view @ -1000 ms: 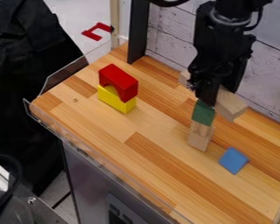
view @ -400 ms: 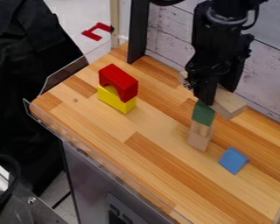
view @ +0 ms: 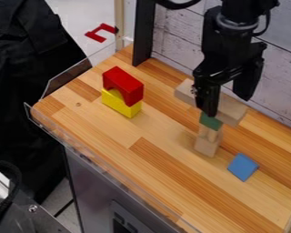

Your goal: Take the rectangular and put it on the topn of the other cube

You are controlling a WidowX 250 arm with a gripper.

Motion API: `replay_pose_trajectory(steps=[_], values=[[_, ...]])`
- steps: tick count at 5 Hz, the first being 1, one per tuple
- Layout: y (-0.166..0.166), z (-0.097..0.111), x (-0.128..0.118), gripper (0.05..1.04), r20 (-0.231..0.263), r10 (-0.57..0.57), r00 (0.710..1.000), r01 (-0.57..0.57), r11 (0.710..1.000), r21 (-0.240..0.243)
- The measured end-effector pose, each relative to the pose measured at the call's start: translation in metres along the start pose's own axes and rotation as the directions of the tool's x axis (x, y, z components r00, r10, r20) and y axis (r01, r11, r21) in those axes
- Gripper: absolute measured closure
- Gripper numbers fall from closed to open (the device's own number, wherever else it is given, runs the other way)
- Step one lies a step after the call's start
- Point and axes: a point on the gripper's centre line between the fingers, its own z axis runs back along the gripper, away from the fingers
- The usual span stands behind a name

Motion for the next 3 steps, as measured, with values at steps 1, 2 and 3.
replay_pose_trajectory(steps=[1, 2, 3], values=[[0.0, 0.0, 0.002, 0.083, 0.0, -0.002, 1.0, 0.002, 1.0, -0.001], [-0.004, 0.005, 0.01, 0.084, 0.017, -0.016, 1.0, 0.016, 1.0, -0.009], [-0.005, 0.009, 0.017, 0.084, 0.03, -0.017, 0.999, 0.017, 1.0, -0.012]])
